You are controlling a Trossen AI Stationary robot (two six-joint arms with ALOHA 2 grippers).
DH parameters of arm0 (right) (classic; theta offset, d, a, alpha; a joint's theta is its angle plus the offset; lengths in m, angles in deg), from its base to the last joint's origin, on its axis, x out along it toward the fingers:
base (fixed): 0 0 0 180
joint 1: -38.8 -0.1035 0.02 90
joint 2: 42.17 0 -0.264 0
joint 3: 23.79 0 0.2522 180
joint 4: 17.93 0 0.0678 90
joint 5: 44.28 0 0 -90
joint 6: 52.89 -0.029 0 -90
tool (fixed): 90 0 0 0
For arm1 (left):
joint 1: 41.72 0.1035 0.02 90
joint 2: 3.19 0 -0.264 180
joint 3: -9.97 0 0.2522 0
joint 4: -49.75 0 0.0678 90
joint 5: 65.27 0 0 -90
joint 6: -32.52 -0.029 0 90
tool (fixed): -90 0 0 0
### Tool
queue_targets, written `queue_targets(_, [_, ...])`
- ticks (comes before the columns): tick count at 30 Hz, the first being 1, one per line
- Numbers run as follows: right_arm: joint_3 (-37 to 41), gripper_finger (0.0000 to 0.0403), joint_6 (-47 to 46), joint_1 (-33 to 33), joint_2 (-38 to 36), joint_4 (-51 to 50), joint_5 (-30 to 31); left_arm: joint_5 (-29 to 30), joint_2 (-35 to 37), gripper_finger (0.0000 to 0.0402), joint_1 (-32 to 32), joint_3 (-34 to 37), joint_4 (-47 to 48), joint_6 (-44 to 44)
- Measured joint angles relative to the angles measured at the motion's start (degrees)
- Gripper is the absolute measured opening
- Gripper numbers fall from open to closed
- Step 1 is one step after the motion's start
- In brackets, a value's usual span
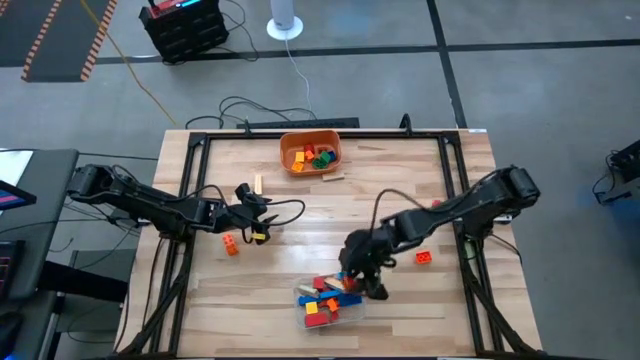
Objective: Sort blocks by size
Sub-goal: Put the large orange game piece into the transparent bin
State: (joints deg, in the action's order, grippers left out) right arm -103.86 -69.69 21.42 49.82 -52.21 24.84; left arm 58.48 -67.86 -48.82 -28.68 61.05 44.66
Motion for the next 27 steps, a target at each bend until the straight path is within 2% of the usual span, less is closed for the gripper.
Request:
queue_targets(7, [-4.5, 0.0194, -3.2, -1.3, 8.1, -0.2, -0.2, 0.0, 0.0, 0.0238, 0.0, 0.0, -0.4, -1.2])
queue_targets(13, [-7.7, 0.0196, -6.0, -0.2, 9.8, -2.9, -5.8, 0.0, 0.0, 0.0238, 0.0, 0.0, -1.4, -3.0])
queue_targets(23, [-8.4, 0.0198, -7.4, -2.8, 9.6, -3.0, -4.4, 0.0, 0.0, 0.0238, 0.0, 0.0, -1.4, -3.0])
queue_targets(27, [-8.4, 0.0201, -9.0, -3.0, 9.6, -3.1, 0.0, 0.0, 0.0, 0.0238, 0.0, 0.0, -1.9, -3.2])
